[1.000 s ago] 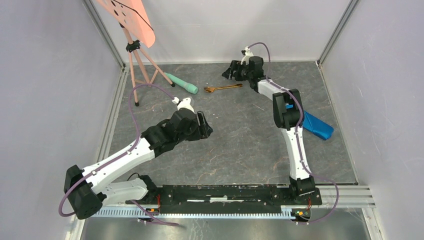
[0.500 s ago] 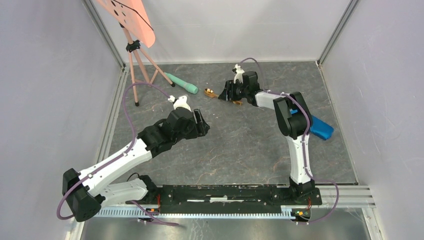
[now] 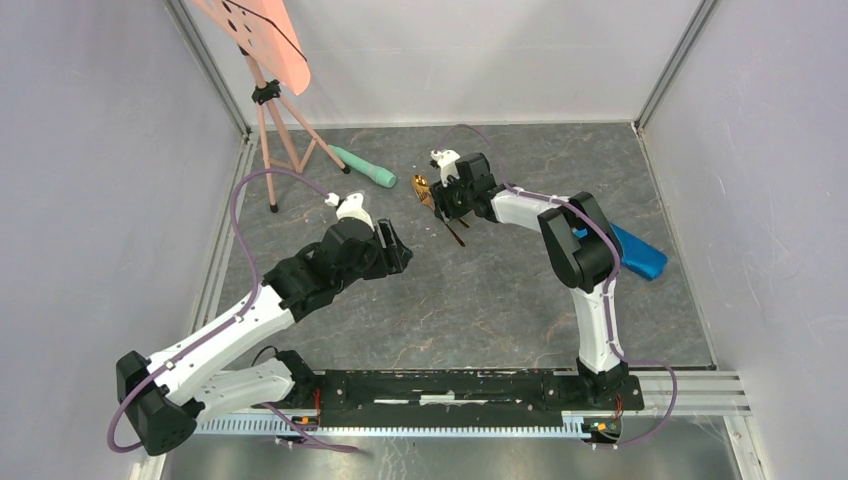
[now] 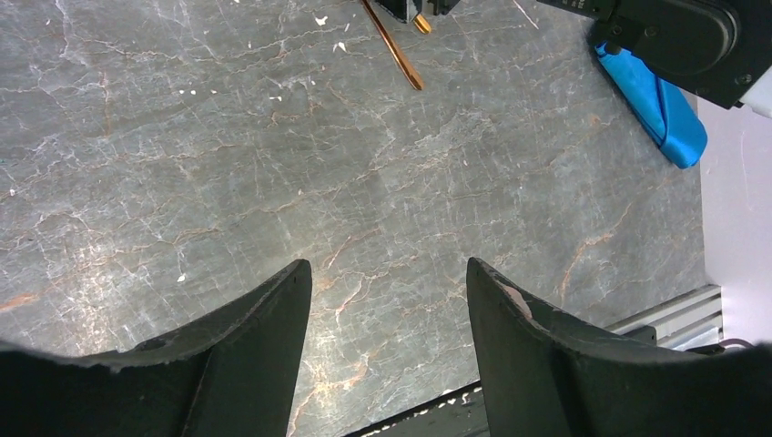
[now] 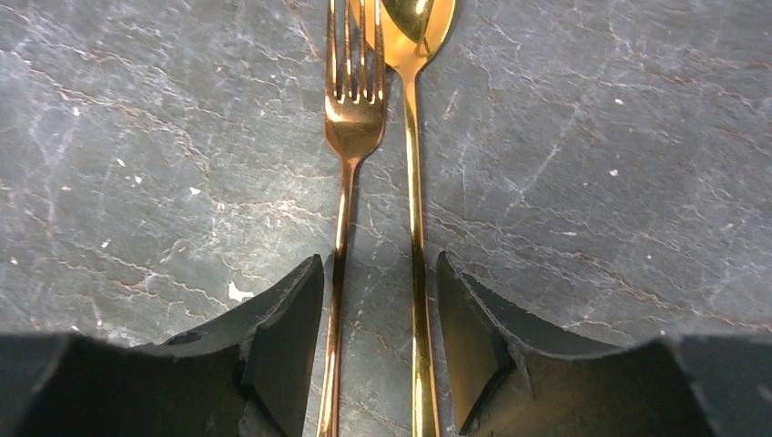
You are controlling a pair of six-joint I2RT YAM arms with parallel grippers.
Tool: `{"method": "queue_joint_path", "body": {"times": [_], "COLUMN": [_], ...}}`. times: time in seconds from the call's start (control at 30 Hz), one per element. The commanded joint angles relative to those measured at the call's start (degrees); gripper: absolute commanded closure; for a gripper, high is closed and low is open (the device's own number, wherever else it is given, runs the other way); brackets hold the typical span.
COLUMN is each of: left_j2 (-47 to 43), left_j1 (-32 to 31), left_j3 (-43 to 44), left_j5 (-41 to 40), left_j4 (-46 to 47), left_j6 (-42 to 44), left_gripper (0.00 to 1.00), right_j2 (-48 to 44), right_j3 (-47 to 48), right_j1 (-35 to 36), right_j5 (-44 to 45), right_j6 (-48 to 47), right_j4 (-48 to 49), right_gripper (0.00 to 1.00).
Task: Fold the napkin into a case and place the utensils inside
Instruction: Pick up the spoon from the center of the board.
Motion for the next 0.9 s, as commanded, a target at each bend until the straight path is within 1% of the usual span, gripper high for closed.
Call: {"method": "queue_joint_path", "body": {"times": [0.0, 0.13, 0.27, 0.33, 0.4, 0.47, 0.53, 0.57, 0.6, 0.77, 0.87], "left_j2": [-1.54, -1.97, -3.13, -3.72, -4.19, -4.54, -4.81, -4.88, -4.98, -4.92, -5.19], "left_j1": [0.75, 0.86, 0.96, 0.92, 1.05, 1.15, 1.21, 1.22, 1.30, 1.57, 1.57], "left_j3": [-0.74, -0.82, -1.52, -1.89, -2.23, -2.51, -2.62, -2.69, -2.77, -3.26, -3.39], "left_j5": [0.39, 0.90, 0.90, 0.89, 0.81, 0.80, 0.90, 0.80, 0.73, 1.84, 2.30], "left_j4": [1.33, 1.32, 1.29, 1.18, 1.03, 0.92, 0.83, 0.78, 0.66, 1.08, 1.01], "left_j6": [1.93, 1.85, 1.51, 1.40, 1.39, 1.30, 1.40, 1.32, 1.10, 0.62, 0.35], "left_gripper": [0.30, 0.30, 0.30, 0.30, 0.30, 0.30, 0.30, 0.30, 0.30, 0.29, 0.29], "right_j2": [-2.24, 0.51, 3.79, 4.78, 5.03, 6.35, 8.39, 9.02, 9.35, 10.57, 11.37], "right_j3": [2.73, 5.36, 7.36, 8.91, 8.97, 10.79, 14.15, 15.30, 15.72, 16.07, 17.31], "right_j1": [-0.08, -0.04, -0.17, -0.28, -0.23, -0.22, -0.21, -0.27, -0.28, -0.34, -0.09], "right_j5": [5.55, 4.92, 0.74, -1.55, -1.44, 1.47, 3.24, 3.47, 3.43, 2.63, 3.63], "right_j6": [-2.19, -0.82, 1.59, 2.61, 3.50, 3.19, 2.06, 1.85, 1.93, 3.56, 2.73], "right_j4": [-2.73, -1.53, 1.48, 1.93, 3.58, 2.64, 0.29, -1.79, -1.92, -1.32, -2.98], "right_gripper": [0.44, 0.45, 0.46, 0.44, 0.42, 0.43, 0.47, 0.50, 0.53, 0.55, 0.63]}}
